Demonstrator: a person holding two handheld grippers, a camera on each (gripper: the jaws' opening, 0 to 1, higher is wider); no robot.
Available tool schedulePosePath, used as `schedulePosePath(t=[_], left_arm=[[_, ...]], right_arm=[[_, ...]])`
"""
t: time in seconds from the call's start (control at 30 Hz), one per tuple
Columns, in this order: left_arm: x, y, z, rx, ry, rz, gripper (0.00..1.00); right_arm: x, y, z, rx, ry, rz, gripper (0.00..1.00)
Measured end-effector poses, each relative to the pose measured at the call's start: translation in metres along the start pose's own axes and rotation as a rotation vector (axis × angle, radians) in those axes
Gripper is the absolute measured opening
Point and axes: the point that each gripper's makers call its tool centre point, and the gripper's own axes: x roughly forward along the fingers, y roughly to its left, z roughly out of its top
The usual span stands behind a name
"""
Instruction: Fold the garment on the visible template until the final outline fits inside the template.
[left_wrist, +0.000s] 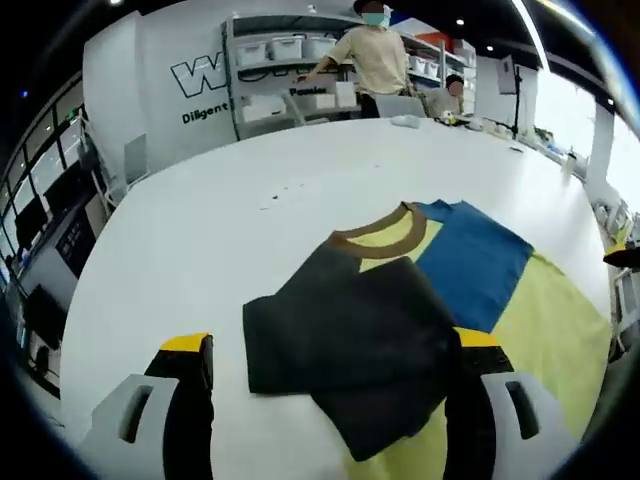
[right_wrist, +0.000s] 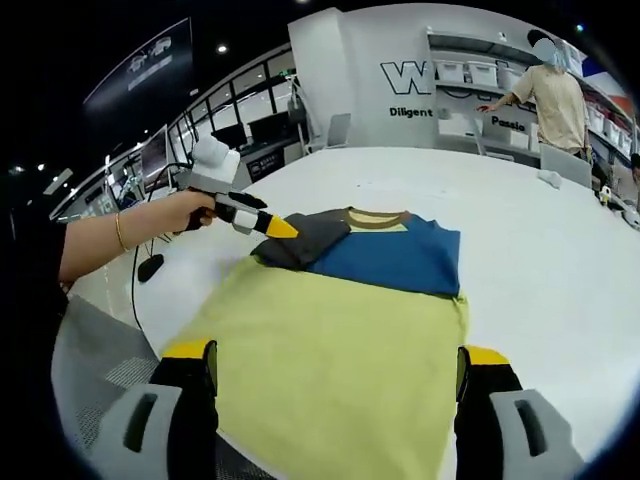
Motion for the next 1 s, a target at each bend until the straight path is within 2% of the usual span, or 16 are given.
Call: schedulePosePath(t=[0.1, 0.27, 0.33, 0.5, 0.67, 0.77, 1.0], left_arm=[[0.001, 0.009, -0.004, -0.054, 0.015, 0.017, 0.83], [0.001, 0.021, -0.014, -0.086, 0.04, 0.047, 0.7], [0.002, 0.023, -0.019, -0.115, 0.047, 0.04, 0.7], [0.001, 0.03, -0.026, -0.102, 0.069, 0.057, 0.62], [0.002, 0.029, -0.031, -0.137, 0.079, 0.037, 0.46], [0.002, 0.029, -0.035, -0.147, 0.089, 0.037, 0.41], [0.005, 0.03, -0.038, -0.149, 0.1, 0.047, 0.37]], right_arm=[[0.0, 0.0, -0.001, -0.005, 0.005, 0.003, 0.99], [0.0, -0.003, 0.001, 0.005, -0.007, -0.006, 0.99], [-0.001, -0.004, 0.001, 0.006, -0.009, -0.008, 0.99], [-0.001, -0.007, 0.0, 0.011, -0.008, -0.016, 0.99], [-0.001, -0.009, -0.001, 0.021, -0.008, -0.022, 0.99], [-0.002, -0.01, 0.0, 0.021, -0.013, -0.024, 0.99], [-0.003, -0.007, -0.005, 0.009, 0.005, -0.011, 0.99]])
